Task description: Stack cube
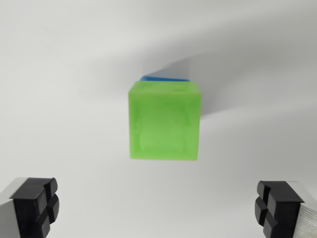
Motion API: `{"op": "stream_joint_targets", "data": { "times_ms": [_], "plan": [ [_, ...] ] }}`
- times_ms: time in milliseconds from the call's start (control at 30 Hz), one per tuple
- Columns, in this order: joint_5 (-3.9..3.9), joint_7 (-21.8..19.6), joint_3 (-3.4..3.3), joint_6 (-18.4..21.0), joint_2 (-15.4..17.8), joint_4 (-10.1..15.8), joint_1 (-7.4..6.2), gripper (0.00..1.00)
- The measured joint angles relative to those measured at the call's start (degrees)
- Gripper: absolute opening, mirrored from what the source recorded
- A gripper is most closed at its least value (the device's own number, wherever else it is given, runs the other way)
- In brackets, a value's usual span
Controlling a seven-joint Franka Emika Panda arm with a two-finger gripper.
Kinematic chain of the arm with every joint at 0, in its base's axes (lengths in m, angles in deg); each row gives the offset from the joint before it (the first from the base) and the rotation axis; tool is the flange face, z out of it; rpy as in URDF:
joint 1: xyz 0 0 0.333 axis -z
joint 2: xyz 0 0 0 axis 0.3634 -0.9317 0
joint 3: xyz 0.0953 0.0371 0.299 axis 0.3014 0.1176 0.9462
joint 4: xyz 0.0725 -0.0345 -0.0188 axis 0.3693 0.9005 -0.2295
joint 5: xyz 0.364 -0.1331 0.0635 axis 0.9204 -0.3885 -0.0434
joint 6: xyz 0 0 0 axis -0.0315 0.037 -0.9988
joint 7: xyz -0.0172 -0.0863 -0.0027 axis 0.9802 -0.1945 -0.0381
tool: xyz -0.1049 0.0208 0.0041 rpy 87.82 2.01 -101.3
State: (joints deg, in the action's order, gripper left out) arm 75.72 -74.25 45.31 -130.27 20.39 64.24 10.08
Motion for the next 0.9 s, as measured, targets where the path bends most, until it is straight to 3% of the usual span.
{"op": "stream_joint_targets", "data": {
  "times_ms": [567, 900],
  "plan": [
    [0.00, 0.00, 0.00, 11.80, 7.92, -3.92, 0.00, 1.00],
    [0.00, 0.00, 0.00, 17.72, 10.85, -6.91, 0.00, 1.00]
  ]
}}
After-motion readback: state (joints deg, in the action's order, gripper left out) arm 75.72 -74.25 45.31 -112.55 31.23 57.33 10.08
